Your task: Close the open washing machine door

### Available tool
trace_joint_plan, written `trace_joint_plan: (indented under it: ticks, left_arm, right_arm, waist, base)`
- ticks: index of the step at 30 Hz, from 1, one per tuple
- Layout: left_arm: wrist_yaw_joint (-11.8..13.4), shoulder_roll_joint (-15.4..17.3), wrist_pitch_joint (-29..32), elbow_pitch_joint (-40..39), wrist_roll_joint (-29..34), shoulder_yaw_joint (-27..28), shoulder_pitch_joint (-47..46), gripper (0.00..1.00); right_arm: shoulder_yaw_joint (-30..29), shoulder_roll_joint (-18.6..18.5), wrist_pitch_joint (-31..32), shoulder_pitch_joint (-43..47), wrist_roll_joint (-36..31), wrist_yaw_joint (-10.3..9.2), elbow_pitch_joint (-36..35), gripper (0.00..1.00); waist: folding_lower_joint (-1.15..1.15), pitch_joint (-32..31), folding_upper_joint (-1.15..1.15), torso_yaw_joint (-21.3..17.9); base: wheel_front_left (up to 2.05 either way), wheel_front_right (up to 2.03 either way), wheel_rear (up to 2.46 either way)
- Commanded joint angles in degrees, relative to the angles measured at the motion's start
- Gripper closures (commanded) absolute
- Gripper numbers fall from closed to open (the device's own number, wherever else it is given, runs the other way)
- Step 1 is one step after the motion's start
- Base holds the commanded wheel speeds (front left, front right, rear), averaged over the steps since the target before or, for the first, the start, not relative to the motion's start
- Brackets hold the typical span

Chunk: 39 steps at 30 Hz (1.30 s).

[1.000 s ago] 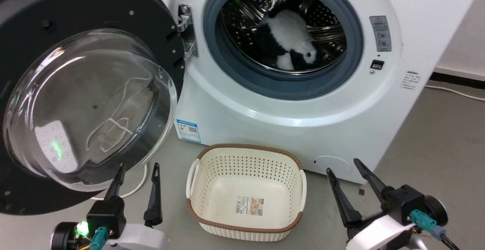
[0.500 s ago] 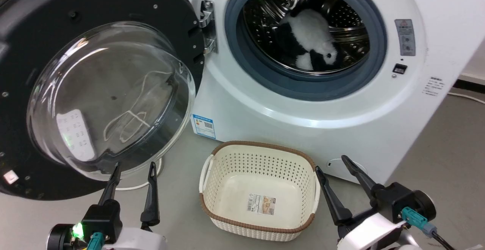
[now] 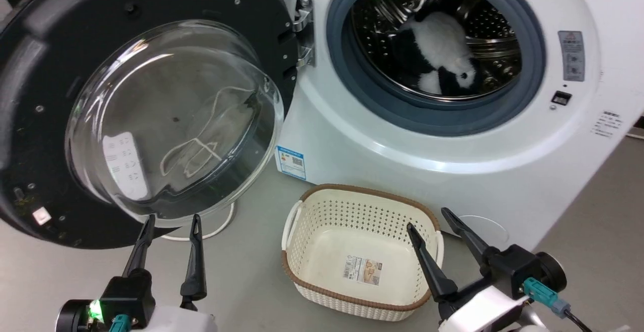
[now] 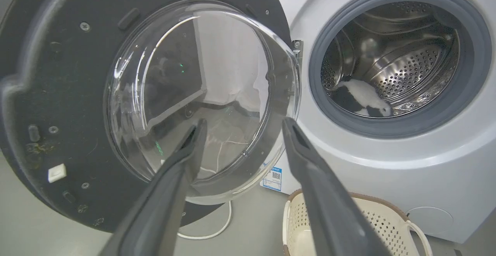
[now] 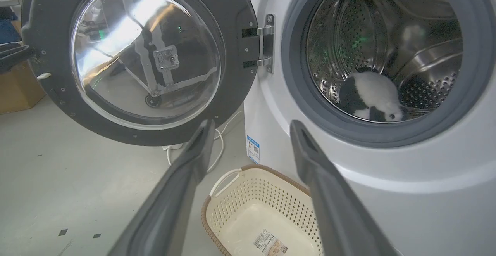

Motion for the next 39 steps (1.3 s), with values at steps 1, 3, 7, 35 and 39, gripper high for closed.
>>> trace_joint_plan:
  ticks: [1, 3, 7, 35, 39]
  left_arm:
    - [-0.4, 0.3, -0.7, -0.1, -0.3, 0.3, 1.0, 0.0]
    - [-0.5, 0.3, -0.9, -0.1, -0.4, 0.4, 1.1, 0.0]
    - [-0.7, 0.3, -1.4, -0.3, -0.6, 0.4, 1.2, 0.0]
    - [-4.5, 13.9, 6.1, 5.8, -30.5, 27.7, -23.2, 1.0]
    - [-4.4, 20.1, 14.2, 15.0, -37.4, 30.9, -29.8, 1.0]
  right_arm:
    - [0.6, -0.3, -0.7, -1.2, 0.5, 0.03, 0.4, 0.0]
    - [0.8, -0.3, -0.9, -1.3, 0.6, 0.03, 0.5, 0.0]
    - [1.1, -0.3, -1.4, -1.4, 0.7, 0.03, 0.8, 0.0]
    - [-0.8, -2.4, -4.5, -2.1, 0.1, 0.04, 0.5, 0.0]
    - [-0.5, -3.2, -4.7, -3.4, 0.1, 0.04, 0.1, 0.0]
  waist:
    - [0.0, 0.2, 0.0, 0.7]
    - [0.0, 0.3, 0.0, 1.2]
    - [0.0, 0.6, 0.0, 2.3]
    - [0.0, 9.0, 0.0, 8.3]
    - [0.0, 11.1, 0.0, 8.3]
  base:
    - [0.0, 0.0, 0.0]
    - [0.0, 0.0, 0.0]
    - [0.0, 0.0, 0.0]
    - [0.0, 0.0, 0.0]
    - [0.0, 0.0, 0.0]
